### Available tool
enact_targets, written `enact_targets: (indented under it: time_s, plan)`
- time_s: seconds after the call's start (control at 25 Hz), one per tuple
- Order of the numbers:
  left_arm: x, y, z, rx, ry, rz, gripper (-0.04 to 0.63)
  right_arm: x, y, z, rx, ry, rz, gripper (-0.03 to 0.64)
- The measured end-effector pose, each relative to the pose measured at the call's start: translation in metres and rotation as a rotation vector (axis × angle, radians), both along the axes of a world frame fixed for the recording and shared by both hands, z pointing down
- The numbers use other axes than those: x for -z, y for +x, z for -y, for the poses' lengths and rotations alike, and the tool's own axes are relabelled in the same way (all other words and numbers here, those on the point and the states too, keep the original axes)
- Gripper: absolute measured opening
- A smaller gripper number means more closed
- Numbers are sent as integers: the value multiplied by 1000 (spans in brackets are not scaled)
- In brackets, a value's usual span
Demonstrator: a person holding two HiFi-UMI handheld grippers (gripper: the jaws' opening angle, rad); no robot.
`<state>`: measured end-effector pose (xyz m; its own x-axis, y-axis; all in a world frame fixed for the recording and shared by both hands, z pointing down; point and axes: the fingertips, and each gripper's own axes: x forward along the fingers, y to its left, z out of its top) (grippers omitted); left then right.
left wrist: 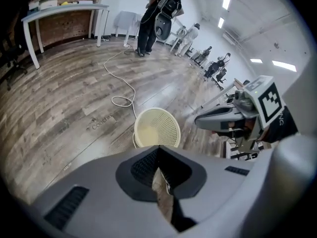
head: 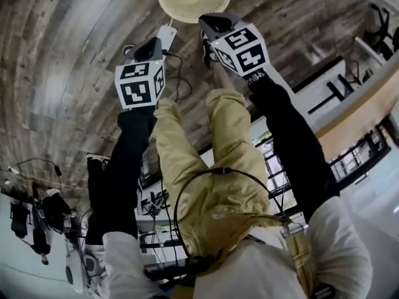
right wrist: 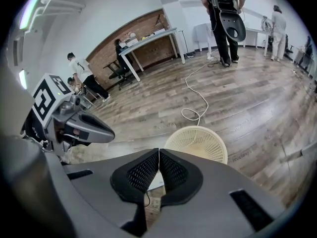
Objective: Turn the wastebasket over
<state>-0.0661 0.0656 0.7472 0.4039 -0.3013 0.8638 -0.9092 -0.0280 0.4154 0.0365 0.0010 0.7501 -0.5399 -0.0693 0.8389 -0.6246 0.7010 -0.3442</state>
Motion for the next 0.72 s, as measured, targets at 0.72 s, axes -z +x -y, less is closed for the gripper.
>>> enact_targets:
  time_s: [0.72]
  plan:
    - [-223,18,65,169,-203,21,210,-94,34,32,-37,-89,35,21]
